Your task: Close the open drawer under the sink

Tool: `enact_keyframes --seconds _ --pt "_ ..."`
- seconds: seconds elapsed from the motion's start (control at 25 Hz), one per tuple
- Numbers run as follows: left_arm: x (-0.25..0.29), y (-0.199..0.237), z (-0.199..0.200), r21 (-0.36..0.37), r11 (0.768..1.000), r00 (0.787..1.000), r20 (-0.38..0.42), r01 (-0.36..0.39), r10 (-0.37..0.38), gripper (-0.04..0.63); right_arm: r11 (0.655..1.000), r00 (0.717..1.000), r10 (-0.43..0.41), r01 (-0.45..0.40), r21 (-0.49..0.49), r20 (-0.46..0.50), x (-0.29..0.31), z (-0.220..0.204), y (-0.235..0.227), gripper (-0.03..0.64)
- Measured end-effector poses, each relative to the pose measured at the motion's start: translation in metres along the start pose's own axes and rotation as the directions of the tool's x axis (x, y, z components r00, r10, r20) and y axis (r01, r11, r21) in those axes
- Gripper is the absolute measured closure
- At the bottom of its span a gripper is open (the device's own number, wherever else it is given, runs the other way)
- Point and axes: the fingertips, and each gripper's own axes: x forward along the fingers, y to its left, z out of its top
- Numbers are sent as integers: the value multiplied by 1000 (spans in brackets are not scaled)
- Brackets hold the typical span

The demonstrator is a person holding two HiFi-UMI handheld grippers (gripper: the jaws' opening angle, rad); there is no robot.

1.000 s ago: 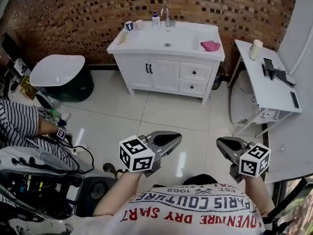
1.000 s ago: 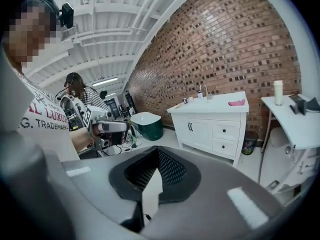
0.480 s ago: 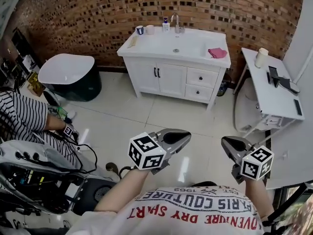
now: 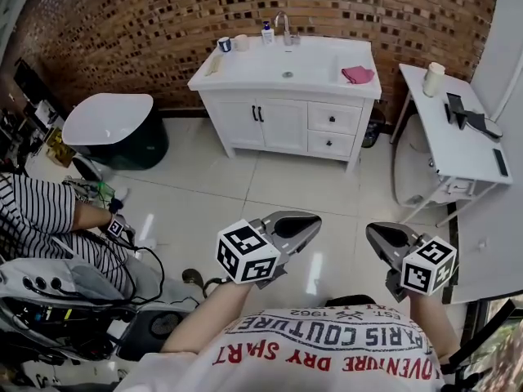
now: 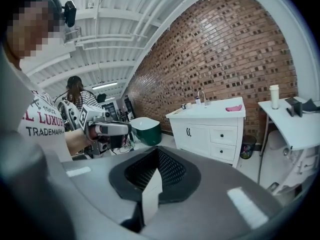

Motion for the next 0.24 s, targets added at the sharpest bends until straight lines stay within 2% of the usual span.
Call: enact_keyframes --seconds 0.24 --pt "5 7 -5 23 1000 1000 -22 -2 2 603 1000 1000 2 -2 -1 3 7 0 -4 611"
